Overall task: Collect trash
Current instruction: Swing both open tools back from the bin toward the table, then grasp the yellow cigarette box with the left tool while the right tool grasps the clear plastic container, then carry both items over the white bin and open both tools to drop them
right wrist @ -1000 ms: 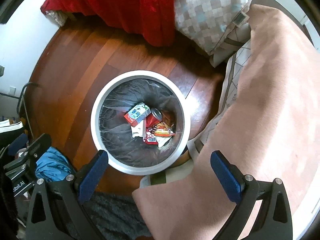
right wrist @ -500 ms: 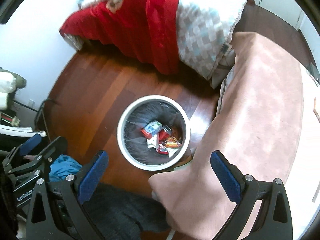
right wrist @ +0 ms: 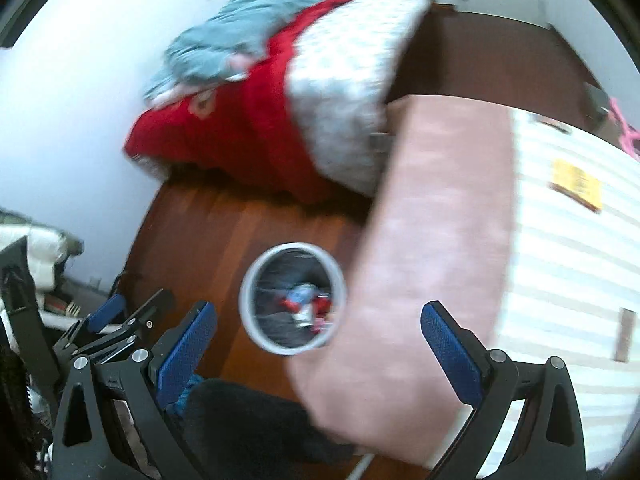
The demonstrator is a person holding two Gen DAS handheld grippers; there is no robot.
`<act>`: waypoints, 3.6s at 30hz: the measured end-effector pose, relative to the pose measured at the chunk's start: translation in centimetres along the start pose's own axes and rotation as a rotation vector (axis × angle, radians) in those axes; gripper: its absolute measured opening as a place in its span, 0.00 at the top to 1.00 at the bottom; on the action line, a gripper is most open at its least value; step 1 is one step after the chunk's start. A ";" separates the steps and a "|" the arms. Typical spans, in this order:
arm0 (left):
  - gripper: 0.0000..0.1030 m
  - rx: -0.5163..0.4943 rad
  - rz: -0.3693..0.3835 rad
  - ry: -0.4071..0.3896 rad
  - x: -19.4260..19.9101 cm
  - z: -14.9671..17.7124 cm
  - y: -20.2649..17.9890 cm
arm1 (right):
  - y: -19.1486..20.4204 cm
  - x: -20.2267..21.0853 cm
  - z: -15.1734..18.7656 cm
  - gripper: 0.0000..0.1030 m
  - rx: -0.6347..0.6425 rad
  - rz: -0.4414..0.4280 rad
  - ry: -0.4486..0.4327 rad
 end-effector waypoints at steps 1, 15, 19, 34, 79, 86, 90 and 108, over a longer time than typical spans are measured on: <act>0.01 -0.018 0.010 0.022 -1.2 0.5 -2.2 | -2.6 0.4 0.2 0.00 -0.021 0.035 0.003; 0.01 -0.549 0.125 0.117 -13.9 4.1 -34.4 | -41.7 0.9 2.5 0.00 -0.358 0.390 0.182; 0.01 -0.814 0.174 0.077 -15.3 3.9 -40.9 | -46.7 -0.7 2.1 0.00 -0.379 0.377 0.226; 0.26 -1.386 0.389 0.234 -17.9 8.4 -48.1 | -50.1 -3.8 2.3 0.35 -0.377 0.302 0.249; 0.36 -1.300 0.415 0.411 -17.1 9.8 -48.7 | -45.4 -4.6 2.8 0.52 -0.318 0.273 0.307; 0.39 -1.257 0.410 0.357 -17.0 10.6 -49.3 | -45.1 -4.8 2.7 0.52 -0.296 0.320 0.327; 0.41 -1.213 0.395 0.295 -15.8 9.9 -47.7 | -43.9 -4.1 3.4 0.53 -0.304 0.315 0.289; 0.43 -0.648 0.491 -0.091 1.9 0.7 -29.0 | -23.9 2.7 2.8 0.54 -0.186 0.159 0.019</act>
Point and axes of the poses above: each gripper's, at about its wrist camera, not at the fingertips, and x roughly against the way its jaws point, y to its left, z to its underside, the point moved 7 cm from there along -x, roughly the way its jaws point, and after that the axes turned 8 degrees about x, right-handed, at the moved point
